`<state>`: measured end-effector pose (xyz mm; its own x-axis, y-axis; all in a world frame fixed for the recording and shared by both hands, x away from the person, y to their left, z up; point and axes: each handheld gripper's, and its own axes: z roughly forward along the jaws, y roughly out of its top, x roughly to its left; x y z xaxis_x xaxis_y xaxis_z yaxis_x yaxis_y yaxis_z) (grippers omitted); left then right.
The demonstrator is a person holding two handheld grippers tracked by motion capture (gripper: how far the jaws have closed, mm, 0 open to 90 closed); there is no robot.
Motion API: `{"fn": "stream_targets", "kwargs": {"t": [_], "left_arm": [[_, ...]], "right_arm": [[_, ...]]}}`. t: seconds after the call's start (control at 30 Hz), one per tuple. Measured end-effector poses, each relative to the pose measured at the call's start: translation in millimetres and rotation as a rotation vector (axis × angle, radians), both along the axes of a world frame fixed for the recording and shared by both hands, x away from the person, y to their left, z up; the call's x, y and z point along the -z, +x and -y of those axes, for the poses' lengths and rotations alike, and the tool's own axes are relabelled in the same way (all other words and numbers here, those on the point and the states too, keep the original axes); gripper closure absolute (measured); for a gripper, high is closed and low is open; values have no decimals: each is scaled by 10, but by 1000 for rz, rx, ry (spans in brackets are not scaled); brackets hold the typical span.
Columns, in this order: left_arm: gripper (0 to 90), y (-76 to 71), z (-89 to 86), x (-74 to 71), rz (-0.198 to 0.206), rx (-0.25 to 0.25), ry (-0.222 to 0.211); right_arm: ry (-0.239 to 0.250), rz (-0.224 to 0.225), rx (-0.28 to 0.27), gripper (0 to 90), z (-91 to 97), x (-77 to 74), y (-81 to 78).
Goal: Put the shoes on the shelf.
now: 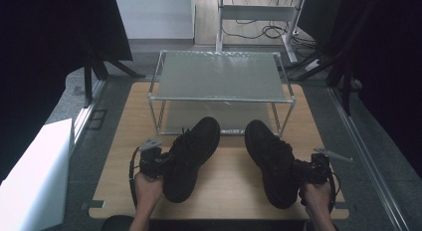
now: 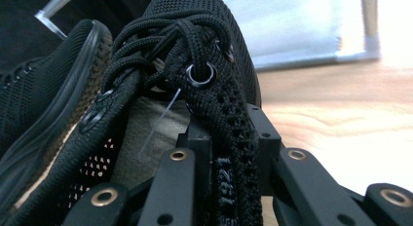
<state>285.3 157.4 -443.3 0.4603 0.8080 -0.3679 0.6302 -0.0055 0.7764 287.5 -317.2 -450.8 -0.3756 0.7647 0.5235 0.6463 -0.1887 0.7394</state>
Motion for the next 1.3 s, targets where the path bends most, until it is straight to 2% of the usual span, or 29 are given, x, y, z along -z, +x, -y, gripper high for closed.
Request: {"fn": "stream_targets", "kwargs": {"t": [0.03,0.07,0.2,0.33,0.43,0.63,0.9,1.13,1.3], "left_arm": [[799,0,0,0,0,0,0],[799,-11,-2,-22,-2,-6,-21],[797,-38,0,-63,6,-19,-57],[796,-59,3,-100,13,-27,-80],[796,-86,0,-145,21,-38,-125],[796,-110,4,-210,30,-47,-171],[794,-96,54,-329,48,-63,-189],[792,-39,114,-415,51,-94,-204],[790,39,153,-485,54,-130,-235]], "right_arm": [[0,0,0,766,0,0,0],[17,9,-9,765,-38,-41,17],[52,7,-21,765,-102,-106,52],[77,15,-34,766,-172,-163,85],[103,18,-45,765,-223,-208,105],[131,23,-51,765,-287,-283,125],[172,32,-41,765,-360,-417,173],[174,39,-13,766,-460,-543,245],[182,49,5,766,-528,-631,293]]}}
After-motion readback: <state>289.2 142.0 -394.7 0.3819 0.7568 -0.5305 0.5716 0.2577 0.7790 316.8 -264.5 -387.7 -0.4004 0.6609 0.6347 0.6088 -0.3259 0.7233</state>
